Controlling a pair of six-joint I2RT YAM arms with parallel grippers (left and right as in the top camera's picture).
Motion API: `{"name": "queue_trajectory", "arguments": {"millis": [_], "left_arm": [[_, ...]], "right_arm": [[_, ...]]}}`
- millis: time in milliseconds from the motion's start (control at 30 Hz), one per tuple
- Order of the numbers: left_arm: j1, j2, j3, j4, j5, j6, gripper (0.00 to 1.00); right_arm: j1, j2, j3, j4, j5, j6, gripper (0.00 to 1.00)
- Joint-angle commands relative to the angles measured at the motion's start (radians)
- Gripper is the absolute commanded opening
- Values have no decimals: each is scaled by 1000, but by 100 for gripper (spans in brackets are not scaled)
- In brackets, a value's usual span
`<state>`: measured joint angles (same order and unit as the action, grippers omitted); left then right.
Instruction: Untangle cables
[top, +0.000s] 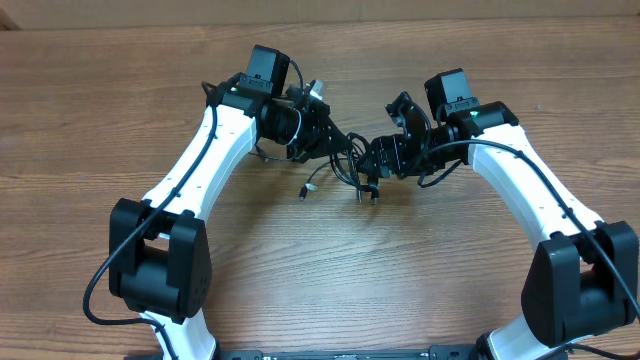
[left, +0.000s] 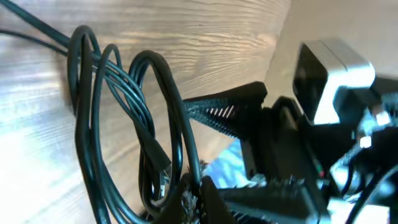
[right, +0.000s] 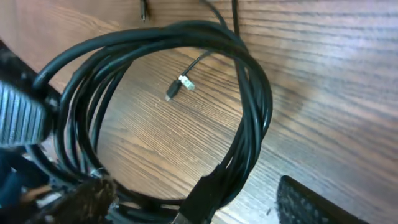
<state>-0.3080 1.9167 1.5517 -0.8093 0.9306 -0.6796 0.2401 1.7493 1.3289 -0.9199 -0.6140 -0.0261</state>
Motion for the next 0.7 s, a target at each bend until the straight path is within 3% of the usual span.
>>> {"name": "queue_trajectory", "arguments": {"millis": [0,200,267,367,467,533,633,667], "left_arm": [[-6,-21,15,-45,12,-165,4],[-6,-21,14,-89,13,-245,4],[-5,-21,14,-102,-48,-215,4],[6,-21,14,-195,-183,-219,4],[13,-21,14,-209,-172,-280,4],[13,-21,15,-205,-172,-290,4],[12,-21,14,-208,-176,-285,4],[13,-21,14,-208,-176,-285,4]], "right_arm": [[13,-21,13,-11,-10,-168,85],[72,-21,13,-55,-19,-343,82],[76,-21,14,-82,-13,-349,57],[13,-21,14,-115,-72,-331,61],[8,-21,14,-137,-151,-350,79],[40,-21,13,-133,-159,-378,79],[145,-18,13,-91,-126,-427,70],[185,-11,13,-50,-94,-404,72]]}}
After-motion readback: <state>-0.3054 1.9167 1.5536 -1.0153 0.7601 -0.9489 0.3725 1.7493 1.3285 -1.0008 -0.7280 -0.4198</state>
